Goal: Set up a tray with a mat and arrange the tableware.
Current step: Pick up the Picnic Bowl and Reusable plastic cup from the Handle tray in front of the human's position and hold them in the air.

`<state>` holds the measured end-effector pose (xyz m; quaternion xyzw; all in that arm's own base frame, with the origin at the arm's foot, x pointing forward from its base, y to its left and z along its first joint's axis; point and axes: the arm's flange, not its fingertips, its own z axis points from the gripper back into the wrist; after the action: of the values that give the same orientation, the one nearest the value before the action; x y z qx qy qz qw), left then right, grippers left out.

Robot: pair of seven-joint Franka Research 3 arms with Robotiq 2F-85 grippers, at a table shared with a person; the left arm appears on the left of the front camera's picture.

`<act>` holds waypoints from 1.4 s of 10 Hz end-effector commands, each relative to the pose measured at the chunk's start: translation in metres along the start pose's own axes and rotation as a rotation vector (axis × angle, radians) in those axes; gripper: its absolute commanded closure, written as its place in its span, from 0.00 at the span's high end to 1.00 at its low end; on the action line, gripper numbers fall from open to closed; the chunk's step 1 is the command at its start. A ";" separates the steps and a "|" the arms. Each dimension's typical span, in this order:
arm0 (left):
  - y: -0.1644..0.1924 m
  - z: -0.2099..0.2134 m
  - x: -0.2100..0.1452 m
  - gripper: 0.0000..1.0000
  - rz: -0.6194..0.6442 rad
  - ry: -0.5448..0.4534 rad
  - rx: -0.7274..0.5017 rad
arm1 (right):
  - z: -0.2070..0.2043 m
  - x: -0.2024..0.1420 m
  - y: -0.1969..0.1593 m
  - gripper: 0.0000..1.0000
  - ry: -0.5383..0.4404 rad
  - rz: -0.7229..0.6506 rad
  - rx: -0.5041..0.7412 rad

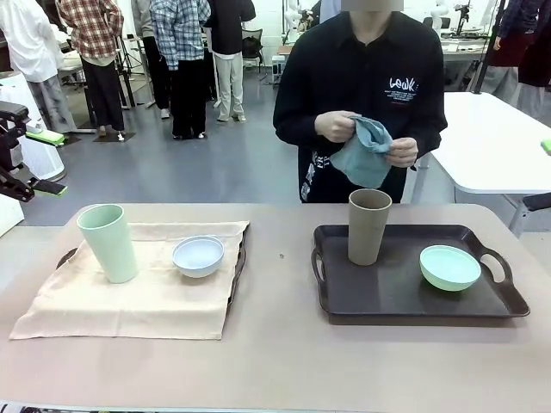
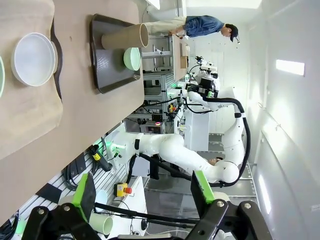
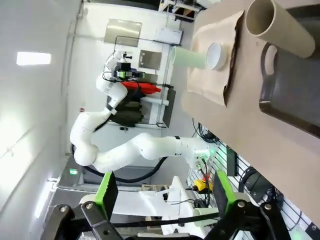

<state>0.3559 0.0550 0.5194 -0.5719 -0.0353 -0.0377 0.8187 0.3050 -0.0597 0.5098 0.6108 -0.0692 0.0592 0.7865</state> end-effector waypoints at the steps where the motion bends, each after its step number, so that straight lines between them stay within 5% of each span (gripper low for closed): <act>1: 0.001 0.004 0.000 1.00 -0.014 0.007 0.000 | -0.008 0.005 0.007 1.00 -0.016 0.021 -0.018; 13: 0.000 0.000 0.000 1.00 0.000 0.000 0.000 | -0.006 0.004 0.005 1.00 -0.002 0.007 -0.029; 14: -0.024 -0.034 0.004 1.00 -0.244 0.036 0.048 | -0.005 0.017 0.019 1.00 -0.126 0.039 -0.252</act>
<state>0.3564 0.0432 0.5234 -0.5640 -0.0501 -0.0757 0.8208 0.3128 -0.0548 0.5184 0.5751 -0.0955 0.0508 0.8109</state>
